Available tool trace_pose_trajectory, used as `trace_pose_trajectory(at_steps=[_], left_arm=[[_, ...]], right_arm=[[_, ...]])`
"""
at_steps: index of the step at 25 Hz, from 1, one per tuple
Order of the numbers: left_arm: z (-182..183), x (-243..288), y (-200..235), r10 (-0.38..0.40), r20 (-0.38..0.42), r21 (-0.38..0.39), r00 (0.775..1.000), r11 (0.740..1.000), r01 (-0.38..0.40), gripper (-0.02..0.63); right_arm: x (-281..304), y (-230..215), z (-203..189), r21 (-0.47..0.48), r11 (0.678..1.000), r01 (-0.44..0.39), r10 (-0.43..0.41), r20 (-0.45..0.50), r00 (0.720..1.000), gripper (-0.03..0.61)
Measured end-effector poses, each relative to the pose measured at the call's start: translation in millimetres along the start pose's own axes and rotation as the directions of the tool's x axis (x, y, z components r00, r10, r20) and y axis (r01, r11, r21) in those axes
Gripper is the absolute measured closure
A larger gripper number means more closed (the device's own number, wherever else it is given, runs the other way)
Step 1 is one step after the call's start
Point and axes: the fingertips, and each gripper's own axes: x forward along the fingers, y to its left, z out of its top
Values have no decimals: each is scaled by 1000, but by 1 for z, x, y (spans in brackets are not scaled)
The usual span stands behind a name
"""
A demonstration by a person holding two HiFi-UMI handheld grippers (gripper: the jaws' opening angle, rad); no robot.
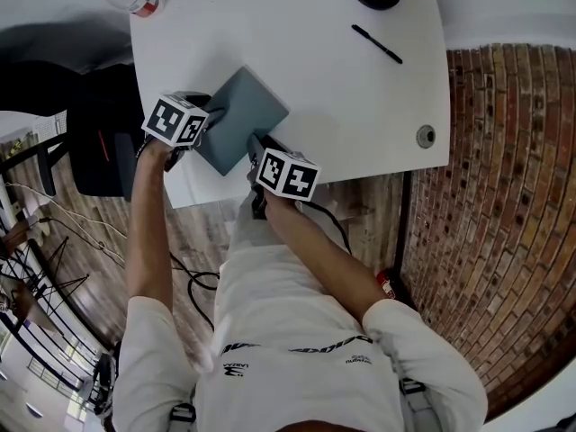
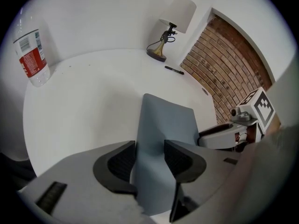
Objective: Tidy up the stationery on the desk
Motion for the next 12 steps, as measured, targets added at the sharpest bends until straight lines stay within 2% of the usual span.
trace_pose_trajectory(at_steps=[2,5,9,12], left_arm=[[0,-1,-1,9,-11,7,1000,1000,-9,426],[1,0,0,23,-13,15,1000,1000,-23,430],[-1,0,-1,44,-2,-21,999,999,-44,433],[1,2,-3,51,15,-57,999,997,-50,433]], right_arm=[[0,-3,0,-11,1000,18,-18,0,1000,497],[1,-4,1,-21,999,29,-29,-3,1000,497],[-1,1,5,-122,992,43,-42,9,999,497],[-4,-2,11,-158,986,52,-50,17,999,498]])
